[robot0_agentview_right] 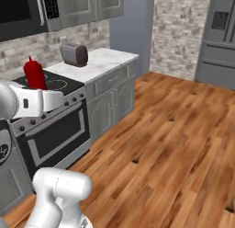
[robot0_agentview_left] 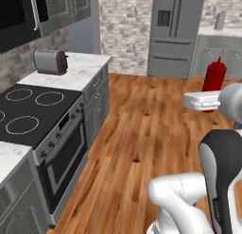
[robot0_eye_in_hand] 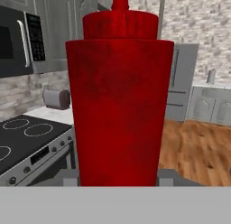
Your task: Take 2 condiments from the cabinet and move them on the counter near the stove.Make sure the condiments are lined up with each other, next to each other.
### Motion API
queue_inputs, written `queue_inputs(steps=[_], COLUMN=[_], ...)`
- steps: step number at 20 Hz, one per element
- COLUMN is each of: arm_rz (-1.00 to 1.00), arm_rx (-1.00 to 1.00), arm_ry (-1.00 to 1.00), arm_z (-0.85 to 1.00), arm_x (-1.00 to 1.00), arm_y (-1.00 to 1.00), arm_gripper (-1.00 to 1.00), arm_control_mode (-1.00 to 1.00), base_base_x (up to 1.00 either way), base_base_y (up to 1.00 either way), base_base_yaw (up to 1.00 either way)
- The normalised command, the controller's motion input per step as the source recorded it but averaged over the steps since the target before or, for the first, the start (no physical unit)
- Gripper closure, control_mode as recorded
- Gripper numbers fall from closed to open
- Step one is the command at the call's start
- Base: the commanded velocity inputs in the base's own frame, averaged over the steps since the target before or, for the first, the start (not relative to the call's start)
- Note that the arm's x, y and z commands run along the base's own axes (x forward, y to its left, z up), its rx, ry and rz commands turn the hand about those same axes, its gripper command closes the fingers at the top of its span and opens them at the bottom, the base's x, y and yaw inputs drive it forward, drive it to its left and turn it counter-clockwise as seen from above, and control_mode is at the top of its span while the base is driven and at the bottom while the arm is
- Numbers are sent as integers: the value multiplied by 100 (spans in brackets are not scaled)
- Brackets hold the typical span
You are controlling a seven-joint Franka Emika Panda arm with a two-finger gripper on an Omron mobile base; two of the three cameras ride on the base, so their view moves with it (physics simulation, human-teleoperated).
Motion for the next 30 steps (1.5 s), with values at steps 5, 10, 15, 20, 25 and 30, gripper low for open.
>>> queue_inputs(steps=[5,10,15,20,25,30], arm_rz=[0,0,0,0,0,0], arm_rx=[0,0,0,0,0,0], arm_ry=[0,0,0,0,0,0], arm_z=[0,0,0,0,0,0], arm_x=[0,0,0,0,0,0], arm_y=[0,0,0,0,0,0], arm_gripper=[100,100,100,100,100,100], arm_control_mode=[100,100,100,100,100,100], base_base_x=[48,60,77,85,98,98], base_base_y=[-16,-21,-21,-19,-17,-15], base_base_yaw=[2,0,1,5,12,33])
